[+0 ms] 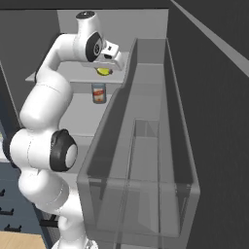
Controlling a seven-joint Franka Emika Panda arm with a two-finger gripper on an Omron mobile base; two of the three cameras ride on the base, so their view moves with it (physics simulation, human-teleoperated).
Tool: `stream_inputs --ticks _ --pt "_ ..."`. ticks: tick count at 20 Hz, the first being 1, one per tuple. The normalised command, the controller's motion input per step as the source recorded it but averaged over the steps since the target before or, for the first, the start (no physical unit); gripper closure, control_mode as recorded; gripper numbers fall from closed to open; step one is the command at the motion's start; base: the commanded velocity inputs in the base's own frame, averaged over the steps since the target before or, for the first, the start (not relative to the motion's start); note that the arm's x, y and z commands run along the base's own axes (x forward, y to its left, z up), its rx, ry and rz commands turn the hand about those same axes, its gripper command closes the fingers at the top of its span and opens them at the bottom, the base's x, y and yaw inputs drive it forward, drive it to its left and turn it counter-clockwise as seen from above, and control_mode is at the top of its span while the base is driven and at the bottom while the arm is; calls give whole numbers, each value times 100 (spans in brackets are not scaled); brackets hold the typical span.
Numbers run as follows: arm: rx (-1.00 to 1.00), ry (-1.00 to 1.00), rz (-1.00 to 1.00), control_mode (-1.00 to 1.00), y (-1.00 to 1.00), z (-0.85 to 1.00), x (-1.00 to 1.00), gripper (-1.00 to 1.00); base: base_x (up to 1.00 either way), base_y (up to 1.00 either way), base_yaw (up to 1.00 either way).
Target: Grab a lemon wedge from the fridge and one ice cube from the ice bowl, and put them in the glass of lemonade.
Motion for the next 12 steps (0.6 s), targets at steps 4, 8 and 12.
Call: stream_inputs --ticks 4,8,12 --pt "2 -5 5 -100 0 -8 -100 100 0 0 0" --pt "0 4 8 -100 12 -13 -100 100 0 0 0" --pt "0 12 7 -100 23 -32 -100 100 0 0 0"
